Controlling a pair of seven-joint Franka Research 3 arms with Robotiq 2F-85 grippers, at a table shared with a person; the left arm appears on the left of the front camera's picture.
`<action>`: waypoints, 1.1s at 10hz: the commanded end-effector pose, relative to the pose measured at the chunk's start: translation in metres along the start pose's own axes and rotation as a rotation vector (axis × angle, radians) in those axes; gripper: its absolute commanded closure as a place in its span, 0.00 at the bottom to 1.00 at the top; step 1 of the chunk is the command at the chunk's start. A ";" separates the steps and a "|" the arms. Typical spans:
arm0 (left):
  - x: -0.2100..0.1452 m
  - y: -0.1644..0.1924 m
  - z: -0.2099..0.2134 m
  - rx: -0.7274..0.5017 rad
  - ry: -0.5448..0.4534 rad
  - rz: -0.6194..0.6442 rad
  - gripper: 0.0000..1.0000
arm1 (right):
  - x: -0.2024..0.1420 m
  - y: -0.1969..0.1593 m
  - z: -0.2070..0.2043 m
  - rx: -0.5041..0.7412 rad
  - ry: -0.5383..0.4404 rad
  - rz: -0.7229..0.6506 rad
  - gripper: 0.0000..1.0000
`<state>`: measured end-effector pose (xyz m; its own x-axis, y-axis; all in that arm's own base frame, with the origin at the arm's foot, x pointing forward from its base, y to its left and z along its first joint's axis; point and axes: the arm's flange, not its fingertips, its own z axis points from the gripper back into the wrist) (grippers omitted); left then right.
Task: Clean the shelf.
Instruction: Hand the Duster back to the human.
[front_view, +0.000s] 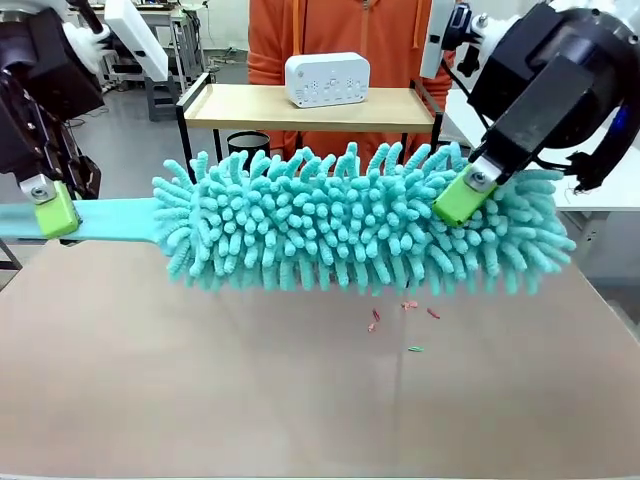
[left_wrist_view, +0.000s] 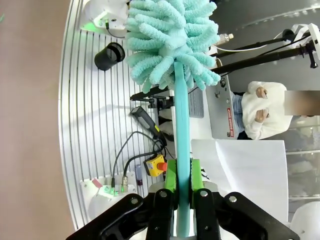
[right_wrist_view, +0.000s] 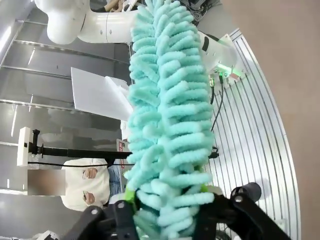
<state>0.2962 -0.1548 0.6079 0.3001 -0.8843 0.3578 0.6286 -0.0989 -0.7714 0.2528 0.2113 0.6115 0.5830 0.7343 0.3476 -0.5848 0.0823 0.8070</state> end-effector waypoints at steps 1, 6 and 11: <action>-0.002 -0.004 0.001 -0.021 -0.028 -0.029 0.87 | 0.001 -0.002 0.003 0.014 0.023 0.034 1.00; -0.005 -0.009 0.001 -0.006 -0.046 -0.053 0.87 | 0.001 -0.002 0.002 0.015 0.025 0.040 1.00; -0.073 -0.021 0.044 0.017 -0.300 -0.097 0.00 | -0.007 -0.007 0.022 0.021 -0.022 0.017 1.00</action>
<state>0.2967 -0.0952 0.6269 0.3807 -0.7732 0.5072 0.6729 -0.1445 -0.7255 0.2588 0.2025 0.6107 0.5902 0.7266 0.3519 -0.5816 0.0803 0.8095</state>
